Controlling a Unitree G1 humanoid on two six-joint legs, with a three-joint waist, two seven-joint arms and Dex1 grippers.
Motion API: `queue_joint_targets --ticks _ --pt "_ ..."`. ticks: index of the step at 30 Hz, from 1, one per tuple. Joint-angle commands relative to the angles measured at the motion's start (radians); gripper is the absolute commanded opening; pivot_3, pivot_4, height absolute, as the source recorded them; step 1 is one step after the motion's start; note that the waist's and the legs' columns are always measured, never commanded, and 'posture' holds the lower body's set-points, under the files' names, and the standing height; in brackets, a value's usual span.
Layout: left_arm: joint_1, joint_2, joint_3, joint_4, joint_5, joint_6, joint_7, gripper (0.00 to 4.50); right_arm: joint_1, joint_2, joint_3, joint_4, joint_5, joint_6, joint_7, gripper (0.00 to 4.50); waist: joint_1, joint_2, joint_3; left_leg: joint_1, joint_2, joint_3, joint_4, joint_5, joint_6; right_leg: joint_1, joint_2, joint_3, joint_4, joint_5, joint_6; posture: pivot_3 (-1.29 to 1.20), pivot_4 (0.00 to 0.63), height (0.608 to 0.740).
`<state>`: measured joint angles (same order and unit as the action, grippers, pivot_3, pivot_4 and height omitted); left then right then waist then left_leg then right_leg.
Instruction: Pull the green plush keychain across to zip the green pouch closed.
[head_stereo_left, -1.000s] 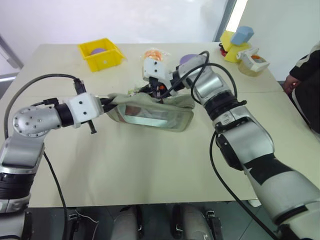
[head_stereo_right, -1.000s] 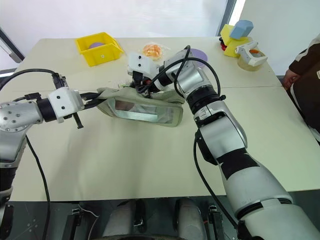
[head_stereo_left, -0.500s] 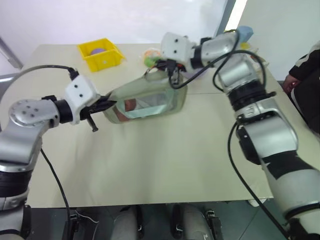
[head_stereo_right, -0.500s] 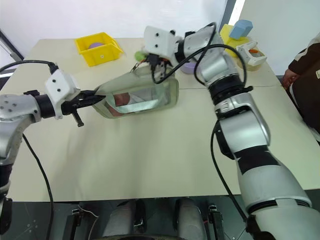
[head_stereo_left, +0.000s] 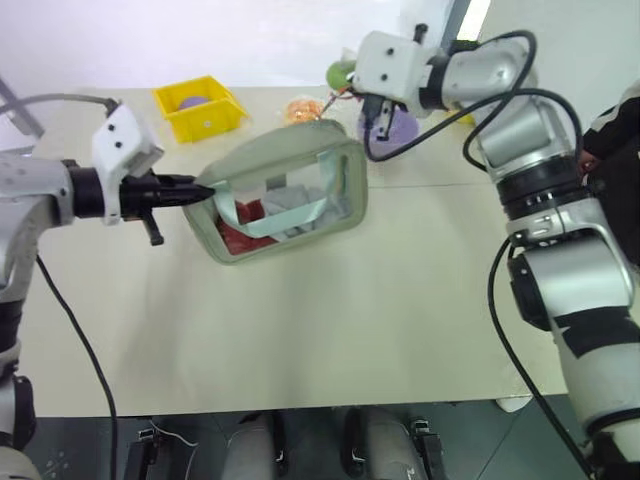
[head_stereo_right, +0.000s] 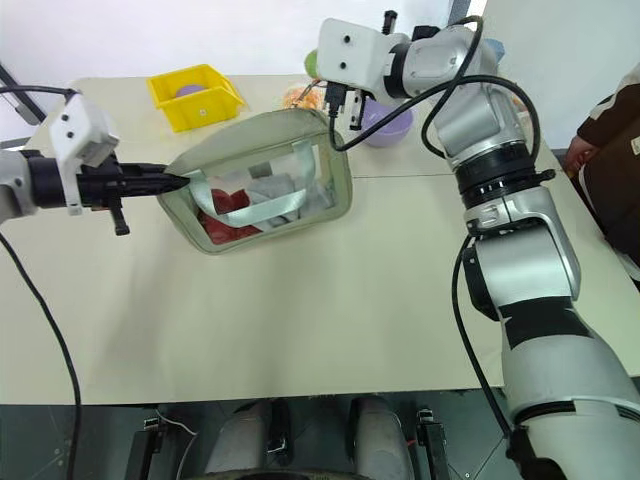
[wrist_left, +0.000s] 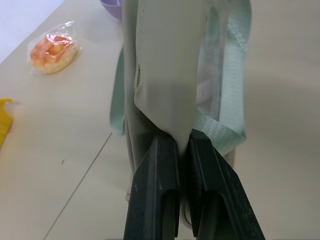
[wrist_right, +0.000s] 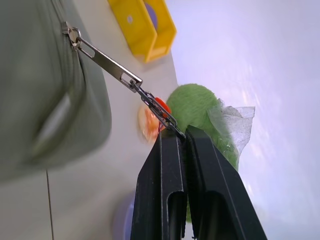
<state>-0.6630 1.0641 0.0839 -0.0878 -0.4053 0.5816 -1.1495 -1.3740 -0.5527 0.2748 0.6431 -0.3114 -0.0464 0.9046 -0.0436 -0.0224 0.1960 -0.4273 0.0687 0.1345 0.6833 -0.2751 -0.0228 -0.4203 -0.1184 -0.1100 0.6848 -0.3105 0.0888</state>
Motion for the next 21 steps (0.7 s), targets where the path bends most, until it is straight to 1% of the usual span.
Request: queue_joint_targets --ticks 1,3,8,10,13,16,19,21 --pt "-0.009 0.027 -0.023 0.058 0.079 -0.122 -0.021 0.0 0.029 -0.065 -0.021 -0.074 -0.026 0.044 -0.019 0.01 0.001 0.0 0.0 0.0 0.0 0.0 0.0 0.0 0.0 0.0 0.0 0.0 0.0 0.0 0.0 0.0 0.15 0.739" --pt "-0.011 0.02 -0.031 0.078 0.091 -0.149 -0.018 0.0 0.078 -0.095 -0.031 -0.142 -0.023 0.095 0.005 0.01 0.001 0.0 0.0 0.0 0.0 0.0 0.0 0.0 0.0 0.0 0.0 0.0 0.0 0.0 0.0 0.0 0.15 0.739" --pt "0.017 -0.009 -0.035 0.061 0.074 -0.152 -0.01 0.0 0.274 -0.155 -0.061 -0.368 0.001 0.276 0.053 0.01 0.009 0.0 0.0 -0.001 0.0 0.0 0.0 0.0 0.0 0.0 0.0 0.0 0.0 0.0 0.0 0.0 0.15 0.739" --pt "0.023 -0.026 -0.042 0.055 0.072 -0.156 -0.008 0.0 0.346 -0.169 -0.071 -0.438 0.008 0.335 0.052 0.01 0.011 0.0 0.0 -0.001 0.0 0.0 0.001 0.0 0.0 0.0 0.0 0.0 0.0 0.0 0.0 0.0 0.15 0.739" --pt "0.017 -0.046 -0.046 0.06 0.072 -0.161 -0.003 0.0 0.406 -0.171 -0.082 -0.508 0.02 0.423 0.04 0.01 0.016 0.0 0.0 0.0 0.0 0.0 0.001 0.0 0.0 0.0 0.0 0.0 0.001 0.0 0.0 0.0 0.15 0.739" --pt "0.007 -0.069 -0.059 0.072 0.08 -0.171 0.0 0.0 0.49 -0.127 -0.093 -0.571 0.056 0.534 0.019 0.01 0.027 0.0 0.0 0.0 0.0 0.0 0.001 0.0 0.0 0.0 0.0 0.0 0.001 0.0 0.0 0.0 0.15 0.739" --pt "0.007 -0.09 -0.065 0.073 0.084 -0.175 0.003 0.0 0.594 -0.009 -0.091 -0.618 0.116 0.65 -0.029 0.01 0.031 -0.002 -0.001 0.001 0.0 -0.001 0.001 0.0 0.0 0.002 0.0 0.0 0.0 0.0 0.0 0.0 0.15 0.739" --pt "0.006 -0.098 -0.066 0.069 0.086 -0.174 0.004 0.0 0.624 0.039 -0.085 -0.628 0.125 0.679 -0.061 0.01 0.031 -0.001 -0.001 0.002 0.0 -0.001 0.001 0.0 0.0 0.004 0.0 -0.001 0.0 0.0 0.0 0.0 0.15 0.739"
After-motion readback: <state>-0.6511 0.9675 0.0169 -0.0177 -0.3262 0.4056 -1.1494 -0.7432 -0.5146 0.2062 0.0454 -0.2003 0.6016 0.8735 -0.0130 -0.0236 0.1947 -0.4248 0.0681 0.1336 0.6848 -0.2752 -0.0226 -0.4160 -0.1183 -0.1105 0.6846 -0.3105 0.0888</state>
